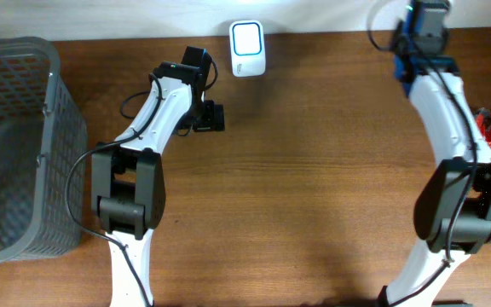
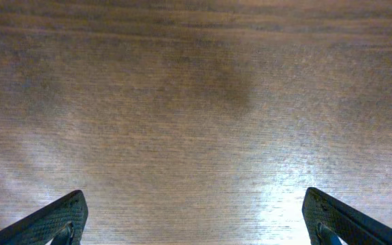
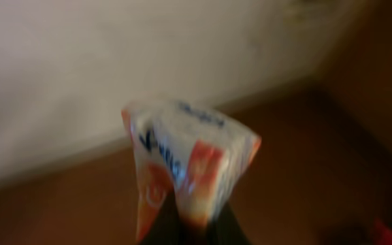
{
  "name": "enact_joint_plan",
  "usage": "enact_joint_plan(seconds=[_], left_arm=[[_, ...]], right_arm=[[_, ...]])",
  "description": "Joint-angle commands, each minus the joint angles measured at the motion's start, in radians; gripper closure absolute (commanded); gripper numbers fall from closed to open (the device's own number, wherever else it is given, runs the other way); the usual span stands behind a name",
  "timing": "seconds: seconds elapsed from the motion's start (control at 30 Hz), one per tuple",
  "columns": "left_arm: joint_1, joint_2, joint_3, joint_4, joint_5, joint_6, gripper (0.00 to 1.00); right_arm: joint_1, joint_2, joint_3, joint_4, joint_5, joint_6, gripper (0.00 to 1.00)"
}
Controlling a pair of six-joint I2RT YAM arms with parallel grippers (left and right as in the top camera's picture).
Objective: Scan the item barcode
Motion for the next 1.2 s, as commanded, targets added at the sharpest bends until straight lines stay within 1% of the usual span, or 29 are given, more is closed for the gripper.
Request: enact_joint_plan(seconds=[0.0,0.03,0.1,0.13,0.2,0.23,0.27,0.3,0.33,0.37,0.47,0.53,0.57,0.6,0.67,0.77,0.8,0.83,0.93,1.0,1.07,1.1,1.13,1.17], left_arm=[[-0.004,0.003,-0.003,0.001,-0.011,0.004,0.01],[-0.005,0.003,-0.003,0.001,-0.011,0.004,0.01],[-0.005,0.003,-0.003,0.001,-0.011,0.004,0.01],[-0.005,0.003,-0.003,0.001,-0.011,0.004,0.01],[-0.005,0.003,-0.003,0.001,-0.011,0.004,0.01],[-0.005,0.003,-0.003,0.001,-0.011,0.004,0.01],[-0.005,0.003,-0.003,0.001,-0.011,0.004,0.01],[-0.005,0.003,-0.003,0.002,-0.011,0.004,0.01],[-0.004,0.003,-0.003,0.002,-0.011,0.004,0.01],[-0.004,0.003,-0.003,0.001,-0.011,0.004,0.01],[-0.004,0.003,-0.003,0.002,-0.011,0.004,0.01],[-0.004,0.003,-0.003,0.002,-0.011,0.004,0.01],[-0.004,0.003,-0.003,0.001,-0.011,0.004,0.01],[-0.004,0.003,-0.003,0.001,-0.011,0.004,0.01],[-0.004,0.003,-0.003,0.001,-0.011,0.004,0.01],[-0.004,0.003,-0.003,0.001,-0.011,0.004,0.01],[-0.005,0.003,-0.003,0.001,-0.011,0.004,0.01],[-0.005,0.003,-0.003,0.001,-0.011,0.004,0.01],[-0.005,0.003,-0.003,0.001,-0.011,0.004,0.01],[-0.005,0.003,-0.003,0.001,-0.011,0.004,0.01],[-0.005,0.003,-0.003,0.001,-0.011,0.004,0.01],[-0.005,0.003,-0.003,0.001,-0.011,0.004,0.01],[-0.005,0.003,-0.003,0.001,-0.011,0.004,0.01],[-0.005,0.003,-0.003,0.002,-0.011,0.004,0.01]], right_arm=[[-0.141,0.016,-0.006,-0.155,0.104,0.172,0.96],[-0.202,0.026,-0.006,-0.205,0.103,0.202,0.96],[-0.287,0.040,-0.015,-0.254,0.102,0.204,0.96],[-0.314,0.044,-0.020,-0.267,0.103,0.204,0.89],[-0.369,0.046,-0.037,-0.282,0.100,0.204,0.85],[-0.389,0.046,-0.037,-0.288,0.100,0.204,0.81],[-0.397,0.046,-0.037,-0.288,0.100,0.203,0.70],[-0.402,0.046,-0.037,-0.295,0.100,0.203,0.46],[-0.402,0.046,-0.037,-0.305,0.100,0.203,0.17],[-0.399,0.046,-0.037,-0.315,0.100,0.204,0.01],[-0.393,0.023,-0.037,-0.356,0.100,0.204,0.01],[-0.393,-0.039,-0.037,-0.383,0.093,0.213,0.01],[-0.393,-0.083,-0.037,-0.401,0.061,0.235,0.01],[-0.393,-0.167,-0.037,-0.436,-0.032,0.257,0.02],[-0.386,-0.275,-0.037,-0.469,-0.138,0.257,0.01],[-0.333,-0.444,-0.038,-0.575,-0.159,0.260,0.00],[-0.285,-0.512,-0.050,-0.611,-0.159,0.259,0.05],[-0.244,-0.555,-0.073,-0.611,-0.157,0.249,0.07],[-0.065,-0.754,-0.252,-0.560,-0.124,0.249,0.08],[0.082,-0.956,-0.443,-0.505,-0.121,0.252,0.08],[0.175,-1.110,-0.553,-0.492,-0.123,0.252,0.06],[0.237,-1.212,-0.604,-0.516,-0.151,0.253,0.02],[0.288,-1.307,-0.639,-0.555,-0.201,0.252,0.02],[0.324,-1.377,-0.650,-0.631,-0.252,0.252,0.02]])
